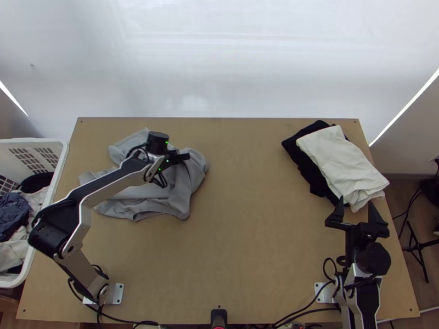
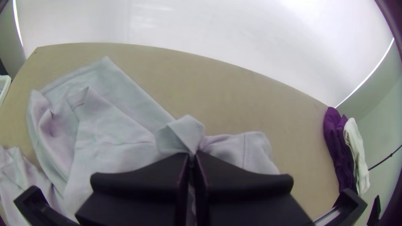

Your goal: Fold the t-shirt

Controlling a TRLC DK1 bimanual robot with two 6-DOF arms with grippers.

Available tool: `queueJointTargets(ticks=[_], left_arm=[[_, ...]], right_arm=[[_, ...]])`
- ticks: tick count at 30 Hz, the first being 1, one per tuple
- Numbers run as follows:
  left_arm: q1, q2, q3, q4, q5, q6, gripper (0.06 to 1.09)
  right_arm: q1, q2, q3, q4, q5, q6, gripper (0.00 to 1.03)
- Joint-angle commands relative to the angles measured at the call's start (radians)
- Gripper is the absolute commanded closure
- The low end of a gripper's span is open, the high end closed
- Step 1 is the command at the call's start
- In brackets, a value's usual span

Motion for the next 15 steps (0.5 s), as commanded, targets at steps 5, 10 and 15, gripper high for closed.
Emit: queueJointTargets(ticks=[5, 10, 15], left_arm=[[-0.098, -0.102, 0.063, -0.117, 0.085, 0.035, 0.44], [-0.109, -0.176, 0.023, -0.137, 0.136, 0.102, 0.1], [-0.055, -0.308, -0.024, -0.14, 0.136, 0.136, 0.1]], right_arm=[[0.046, -0.008, 0.001, 0.013, -0.004, -0.058, 0.04], [0.069, 0.016, 0.072, -0.019, -0.006, -0.057, 0.04], [0.096, 0.403, 0.395, -0.155, -0.004, 0.052, 0.04]])
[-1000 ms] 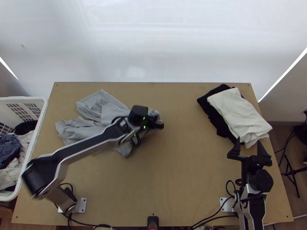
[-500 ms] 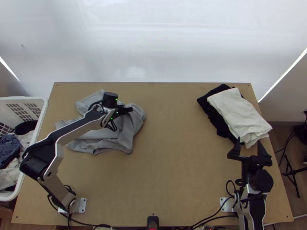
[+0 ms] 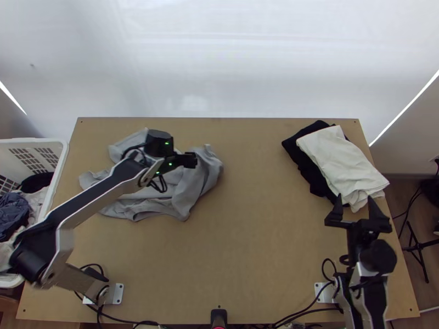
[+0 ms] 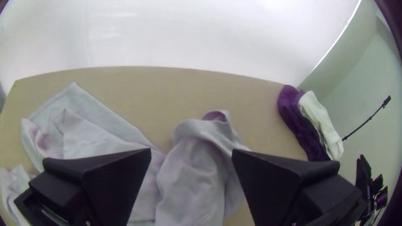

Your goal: Fold the t-shirt

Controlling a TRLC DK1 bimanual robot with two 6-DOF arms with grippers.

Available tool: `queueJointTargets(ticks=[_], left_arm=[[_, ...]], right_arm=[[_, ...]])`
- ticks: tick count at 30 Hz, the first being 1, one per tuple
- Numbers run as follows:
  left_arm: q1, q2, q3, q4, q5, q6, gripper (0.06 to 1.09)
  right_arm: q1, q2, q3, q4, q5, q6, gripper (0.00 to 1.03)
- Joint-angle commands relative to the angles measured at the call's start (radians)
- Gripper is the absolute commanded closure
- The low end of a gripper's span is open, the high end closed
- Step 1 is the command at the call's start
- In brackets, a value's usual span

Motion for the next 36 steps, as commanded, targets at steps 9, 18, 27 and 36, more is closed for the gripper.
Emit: queueJointTargets(ticks=[9, 18, 27, 36], left_arm=[[0.203, -0.337, -0.121, -0.047, 0.019, 0.048, 0.1], [0.292, -0.515, -0.314, 0.009, 0.01, 0.077, 0.1], [0.314, -0.642, -0.5, 0.086, 0.011, 0.065, 0.1], [0.389, -0.698, -0.587, 0.114, 0.011, 0.065, 0.1]], right_arm=[[0.261, 0.913, 0.981, -0.716, -0.096, 0.142, 0.04], [0.419, 1.296, 1.357, -0.997, -0.518, 0.282, 0.07], [0.672, 1.629, 1.489, -1.009, -0.557, 0.243, 0.07], [0.804, 1.908, 1.738, -1.011, -0.592, 0.259, 0.43]])
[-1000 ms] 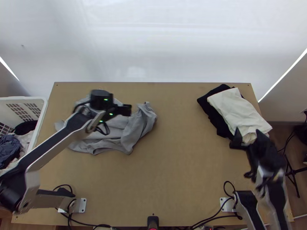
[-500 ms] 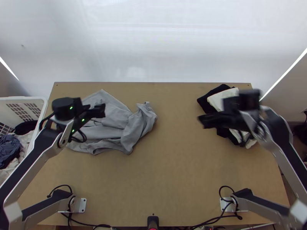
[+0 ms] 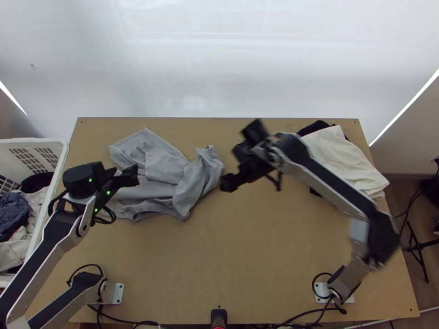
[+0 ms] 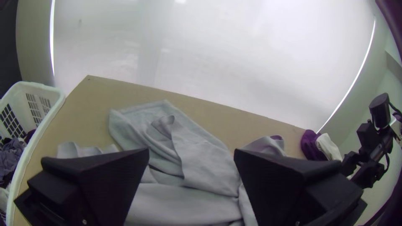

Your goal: Fold the t-shirt

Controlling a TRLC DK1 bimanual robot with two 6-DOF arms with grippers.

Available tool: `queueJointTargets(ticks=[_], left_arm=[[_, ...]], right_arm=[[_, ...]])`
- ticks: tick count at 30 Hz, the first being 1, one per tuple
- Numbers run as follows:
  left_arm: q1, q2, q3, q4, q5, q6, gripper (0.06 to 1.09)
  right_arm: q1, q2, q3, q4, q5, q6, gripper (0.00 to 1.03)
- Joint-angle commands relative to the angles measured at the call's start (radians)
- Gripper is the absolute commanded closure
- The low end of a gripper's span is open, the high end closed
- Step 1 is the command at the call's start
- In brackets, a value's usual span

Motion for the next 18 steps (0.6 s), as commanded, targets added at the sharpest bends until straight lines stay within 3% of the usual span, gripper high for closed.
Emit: queueJointTargets(ticks=[1, 4, 7, 18], left_arm=[[0.054, -0.048, -0.074, 0.018, 0.001, 0.0, 0.1], [0.071, -0.057, -0.075, 0.018, 0.001, 0.0, 0.1], [0.085, -0.058, -0.075, 0.018, 0.001, 0.003, 0.1], [0.101, -0.072, -0.077, 0.018, 0.001, 0.0, 0.1]], right_arm=[[0.109, 0.236, 0.201, -0.009, -0.042, 0.012, 0.43], [0.109, 0.313, 0.253, -0.009, -0.045, 0.021, 0.39], [0.086, 0.362, 0.267, -0.009, -0.044, 0.021, 0.28], [0.008, 0.487, 0.427, -0.009, -0.044, -0.002, 0.28]])
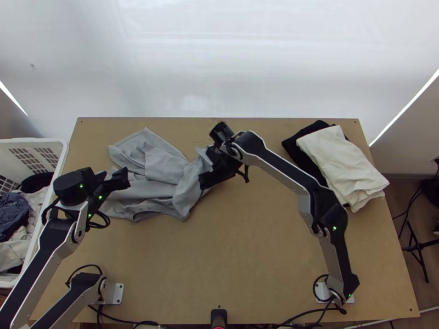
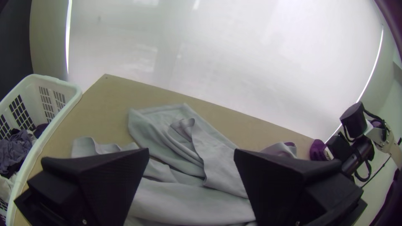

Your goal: Fold the t-shirt

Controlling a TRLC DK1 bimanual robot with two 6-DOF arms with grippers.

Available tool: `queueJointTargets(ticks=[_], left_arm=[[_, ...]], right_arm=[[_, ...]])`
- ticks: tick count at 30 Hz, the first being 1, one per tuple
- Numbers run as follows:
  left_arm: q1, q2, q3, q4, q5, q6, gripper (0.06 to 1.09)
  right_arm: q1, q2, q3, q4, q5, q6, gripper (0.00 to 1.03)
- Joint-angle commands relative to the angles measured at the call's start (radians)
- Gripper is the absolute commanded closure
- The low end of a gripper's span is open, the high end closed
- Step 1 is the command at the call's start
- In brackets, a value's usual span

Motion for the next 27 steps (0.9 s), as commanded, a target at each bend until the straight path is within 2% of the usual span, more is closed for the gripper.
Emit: queueJointTargets(ticks=[1, 11, 17, 27], left_arm=[[0.011, -0.007, -0.007, 0.0, 0.001, -0.002, 0.1], [0.029, -0.007, -0.007, 0.0, 0.001, 0.001, 0.1], [0.054, -0.008, -0.009, 0.0, 0.001, 0.01, 0.1], [0.081, -0.015, -0.003, 0.0, 0.009, 0.018, 0.1]], right_arm=[[-0.037, 0.11, 0.151, -0.001, -0.001, -0.003, 0.28], [-0.042, 0.205, 0.261, 0.001, 0.015, 0.026, 0.25], [-0.058, 0.22, 0.257, 0.001, 0.162, 0.063, 0.25], [-0.131, 0.182, 0.235, -0.008, 0.242, 0.077, 0.25]])
